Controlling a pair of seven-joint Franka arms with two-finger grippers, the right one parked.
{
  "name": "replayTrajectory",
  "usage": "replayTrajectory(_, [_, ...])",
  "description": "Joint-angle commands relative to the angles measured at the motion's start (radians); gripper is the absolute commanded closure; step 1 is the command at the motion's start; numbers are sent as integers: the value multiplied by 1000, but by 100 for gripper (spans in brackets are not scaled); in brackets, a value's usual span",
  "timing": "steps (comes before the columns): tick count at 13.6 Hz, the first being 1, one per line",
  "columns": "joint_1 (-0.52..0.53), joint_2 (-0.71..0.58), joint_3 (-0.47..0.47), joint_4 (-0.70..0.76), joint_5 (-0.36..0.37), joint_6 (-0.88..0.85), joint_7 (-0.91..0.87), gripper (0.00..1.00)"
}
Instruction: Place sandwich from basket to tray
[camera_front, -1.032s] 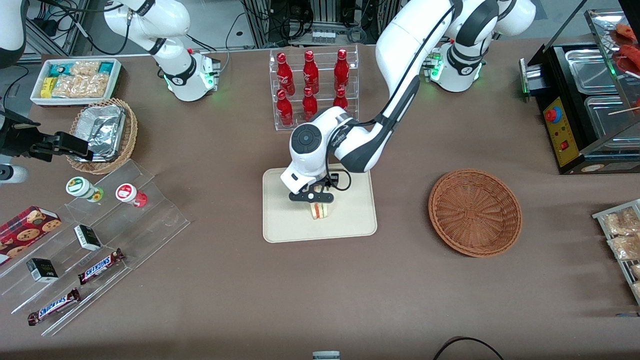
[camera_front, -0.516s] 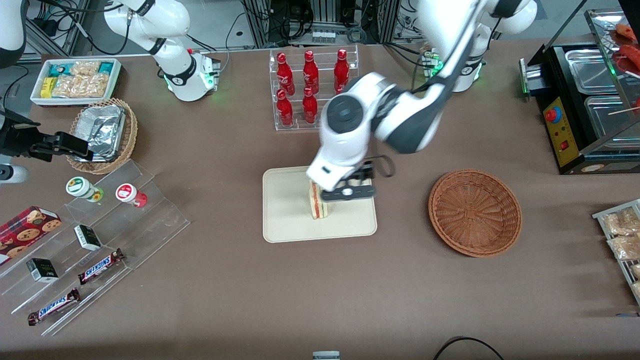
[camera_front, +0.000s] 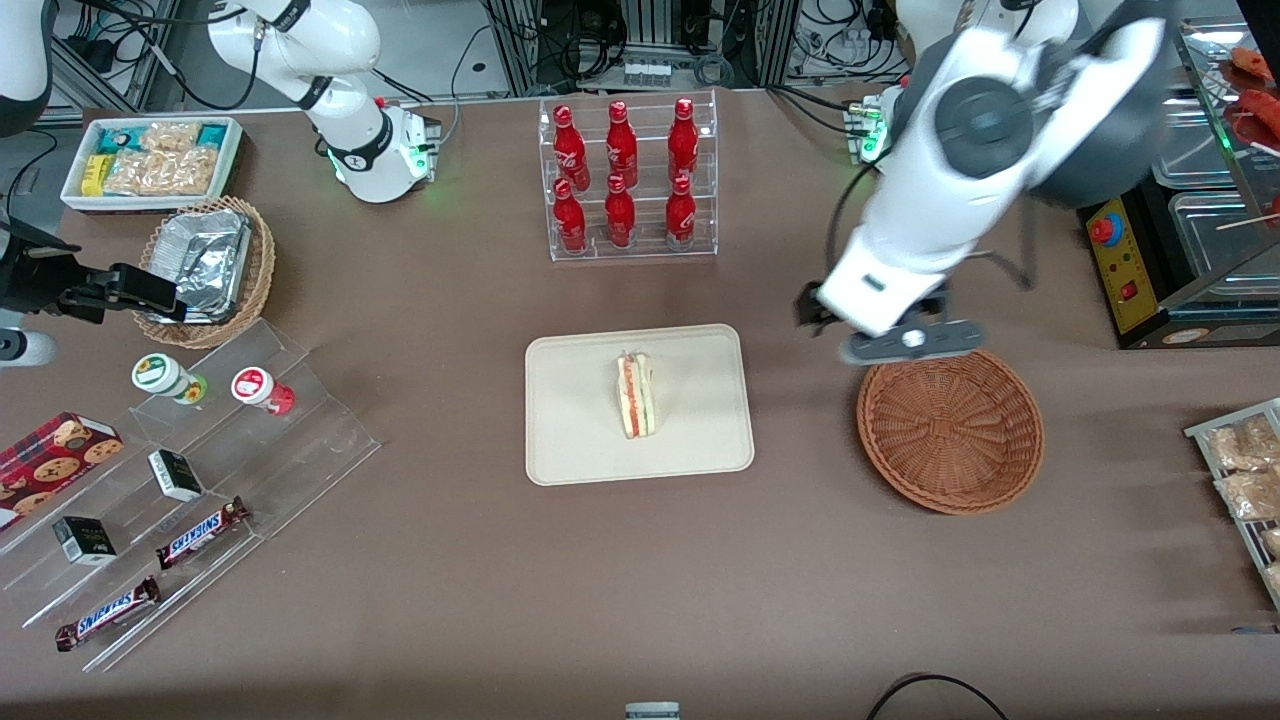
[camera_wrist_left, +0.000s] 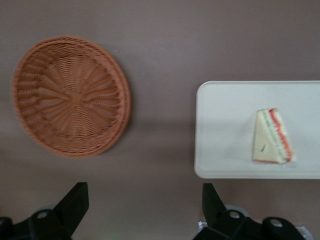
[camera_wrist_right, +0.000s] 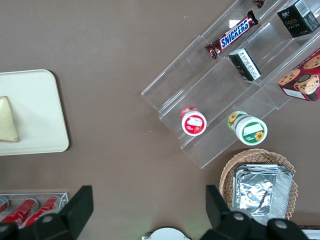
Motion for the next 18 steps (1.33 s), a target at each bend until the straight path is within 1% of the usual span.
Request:
replayTrajectory(1, [109,-85,-12,-45,2,-60,147,0])
replayTrajectory(3, [196,-113,-12,-46,8,-89,277,0])
replayTrajectory(6, [298,-142,-9,-40,13,-137,409,0])
replayTrajectory(8, [333,-141,-9,-37,13,-140,426,0])
replayTrajectory(10, [347,-124,-5,-8,11,-143,428,0])
replayTrajectory(14, [352,-108,-3,-2,11,-99,434,0])
replayTrajectory(15, [348,-107,-2,-3,17,-97,439,0])
replayTrajectory(17, [339,-102,-2,-2,59,-98,440,0])
replayTrajectory(18, [339,-104,-2,-2,57,-105,448,0])
